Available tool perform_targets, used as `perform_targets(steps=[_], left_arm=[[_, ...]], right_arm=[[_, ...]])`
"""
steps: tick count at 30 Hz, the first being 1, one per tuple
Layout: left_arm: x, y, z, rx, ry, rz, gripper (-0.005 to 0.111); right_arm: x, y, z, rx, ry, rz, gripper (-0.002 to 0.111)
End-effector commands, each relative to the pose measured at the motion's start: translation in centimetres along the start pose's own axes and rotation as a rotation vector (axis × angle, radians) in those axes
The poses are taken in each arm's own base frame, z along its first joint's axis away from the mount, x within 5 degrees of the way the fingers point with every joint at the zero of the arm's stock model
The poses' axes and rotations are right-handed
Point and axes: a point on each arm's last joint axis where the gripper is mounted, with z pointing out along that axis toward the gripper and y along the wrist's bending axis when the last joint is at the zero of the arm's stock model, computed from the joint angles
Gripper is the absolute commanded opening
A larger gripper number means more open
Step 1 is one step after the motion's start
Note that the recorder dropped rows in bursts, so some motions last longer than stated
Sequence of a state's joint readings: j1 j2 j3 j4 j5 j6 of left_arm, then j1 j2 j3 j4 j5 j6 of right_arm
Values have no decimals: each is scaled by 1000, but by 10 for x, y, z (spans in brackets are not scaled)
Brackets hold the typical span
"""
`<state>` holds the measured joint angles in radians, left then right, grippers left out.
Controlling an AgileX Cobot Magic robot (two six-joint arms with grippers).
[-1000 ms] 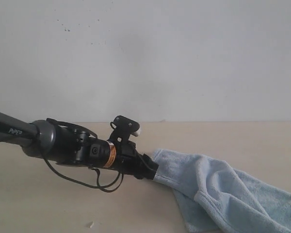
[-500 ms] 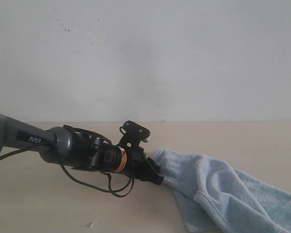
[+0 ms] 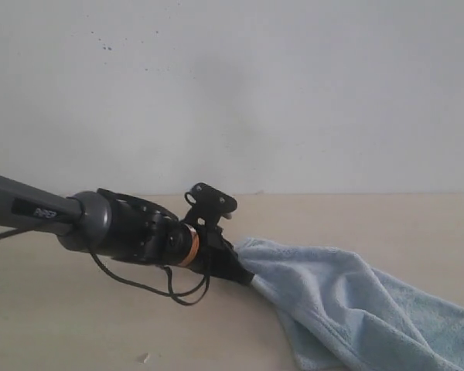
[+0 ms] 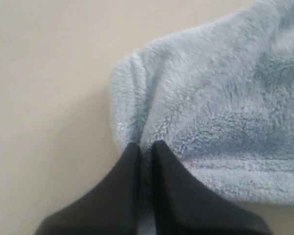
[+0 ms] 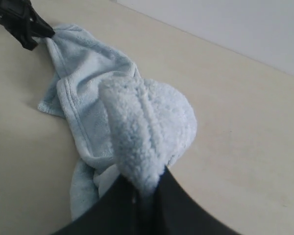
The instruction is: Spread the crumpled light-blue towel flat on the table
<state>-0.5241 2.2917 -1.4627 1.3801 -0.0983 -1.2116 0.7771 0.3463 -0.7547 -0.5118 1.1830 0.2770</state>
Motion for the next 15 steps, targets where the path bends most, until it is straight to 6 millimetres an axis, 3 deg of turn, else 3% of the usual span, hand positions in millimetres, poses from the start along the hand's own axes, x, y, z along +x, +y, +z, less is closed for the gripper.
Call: perform_targets(steps=[1,5,10,15], left_arm=[[-30,13,-53,-136,-46,14,4],[-33,20,-106,-191,-63,5,4],[-19,17,-170,-260,-65,-16,4],[-4,15,-250,-371,-127,-98,4]], right_arm=[[-2,-8,-1,90,-7,-29,0],[-3,-15,-2,162,-8,-55,0],[-2,-13,-2,143,-1,-75,0],[-1,-10,-1,107,13,-142,0]])
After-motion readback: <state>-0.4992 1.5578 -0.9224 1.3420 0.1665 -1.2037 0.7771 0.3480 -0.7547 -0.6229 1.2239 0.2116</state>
